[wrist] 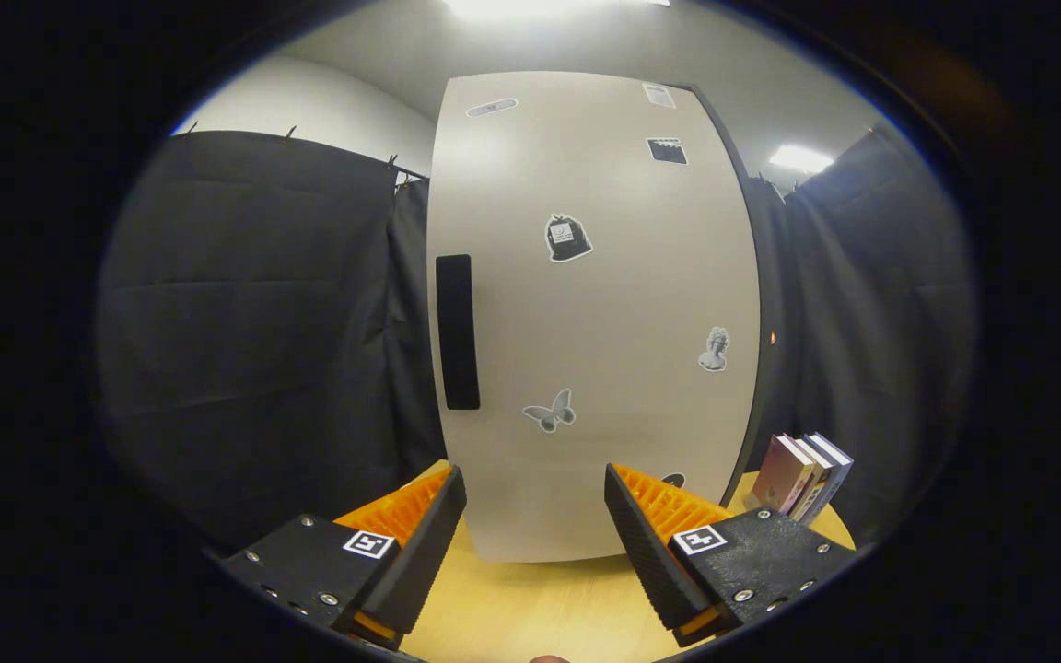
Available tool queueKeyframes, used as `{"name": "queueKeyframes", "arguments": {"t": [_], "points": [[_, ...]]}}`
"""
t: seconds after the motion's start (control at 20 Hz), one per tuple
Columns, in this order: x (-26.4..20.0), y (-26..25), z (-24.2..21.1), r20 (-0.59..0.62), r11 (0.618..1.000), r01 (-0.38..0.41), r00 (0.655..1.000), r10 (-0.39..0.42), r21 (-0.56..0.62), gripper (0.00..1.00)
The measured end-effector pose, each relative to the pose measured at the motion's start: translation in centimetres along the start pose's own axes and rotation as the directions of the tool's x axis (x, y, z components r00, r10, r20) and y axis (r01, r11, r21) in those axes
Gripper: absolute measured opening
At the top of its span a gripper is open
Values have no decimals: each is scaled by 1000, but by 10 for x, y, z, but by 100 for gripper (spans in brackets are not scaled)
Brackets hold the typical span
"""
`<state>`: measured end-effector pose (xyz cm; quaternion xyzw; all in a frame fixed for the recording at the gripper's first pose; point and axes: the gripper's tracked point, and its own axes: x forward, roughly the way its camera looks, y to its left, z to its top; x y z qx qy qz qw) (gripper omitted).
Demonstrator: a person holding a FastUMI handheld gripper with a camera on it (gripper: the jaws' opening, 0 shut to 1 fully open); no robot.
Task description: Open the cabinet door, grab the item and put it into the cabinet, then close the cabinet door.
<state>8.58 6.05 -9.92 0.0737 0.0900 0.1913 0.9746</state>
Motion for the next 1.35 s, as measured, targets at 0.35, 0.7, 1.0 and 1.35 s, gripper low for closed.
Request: {"name": "queueKeyframes", "arguments": {"t": [0.35,0.7,1.0,1.35], "points": [[0,-4,5,14,1000,22,1000,-22,1,94],[-2,9,10,21,1000,11,1000,-11,-8,94],[1,14,10,18,1000,1,1000,-1,-31,94],[8,15,8,5,1000,2,1000,-2,-21,94]]}}
